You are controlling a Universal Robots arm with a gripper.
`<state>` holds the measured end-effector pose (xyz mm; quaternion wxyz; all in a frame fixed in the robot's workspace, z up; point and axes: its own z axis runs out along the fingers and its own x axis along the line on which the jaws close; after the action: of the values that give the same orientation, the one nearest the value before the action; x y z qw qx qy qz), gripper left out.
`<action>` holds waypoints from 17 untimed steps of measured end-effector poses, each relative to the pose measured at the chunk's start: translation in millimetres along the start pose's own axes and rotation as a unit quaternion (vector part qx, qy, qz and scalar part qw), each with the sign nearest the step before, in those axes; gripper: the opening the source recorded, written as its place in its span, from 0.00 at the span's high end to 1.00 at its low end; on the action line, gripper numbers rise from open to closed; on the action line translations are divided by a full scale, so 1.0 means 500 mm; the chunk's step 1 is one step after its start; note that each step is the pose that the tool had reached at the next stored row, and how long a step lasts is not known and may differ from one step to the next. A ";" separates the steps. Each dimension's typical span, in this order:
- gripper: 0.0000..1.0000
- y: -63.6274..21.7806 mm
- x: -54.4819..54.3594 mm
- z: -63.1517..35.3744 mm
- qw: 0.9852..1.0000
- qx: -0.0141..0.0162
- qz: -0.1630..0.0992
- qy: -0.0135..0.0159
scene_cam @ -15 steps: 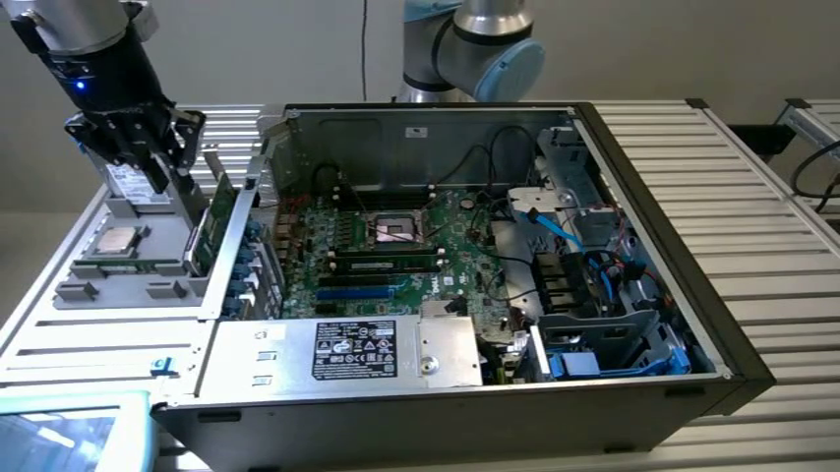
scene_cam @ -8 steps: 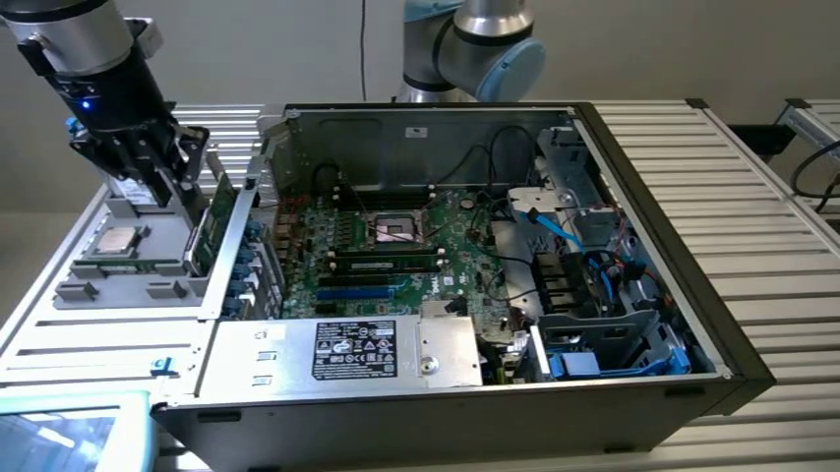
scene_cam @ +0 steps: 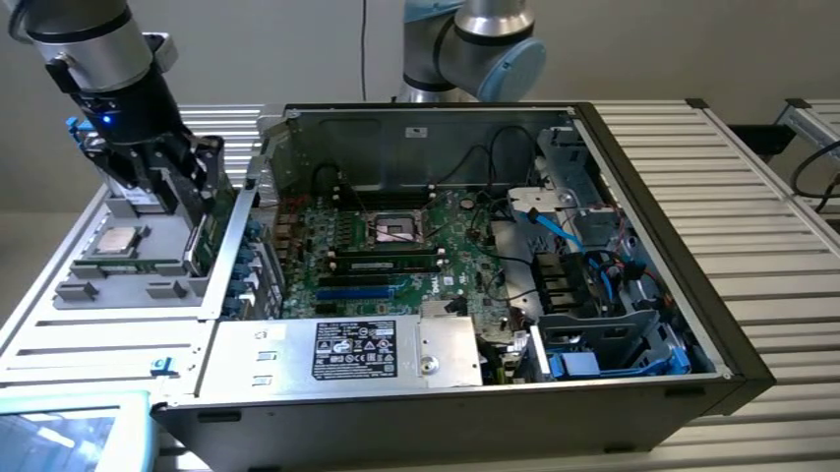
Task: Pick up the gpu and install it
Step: 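Reach for the gpu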
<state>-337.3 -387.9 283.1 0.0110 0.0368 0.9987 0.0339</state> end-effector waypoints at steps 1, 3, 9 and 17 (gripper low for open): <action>0.49 0.000 -0.002 0.004 1.000 0.000 0.000 0.000; 0.49 0.001 -0.006 0.011 1.000 0.000 0.002 0.000; 0.49 0.016 -0.005 0.034 1.000 -0.001 0.005 0.000; 0.49 0.036 0.024 0.060 1.000 -0.003 0.005 0.000</action>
<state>-347.3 -367.3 254.3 0.0110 0.0414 0.9984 0.0370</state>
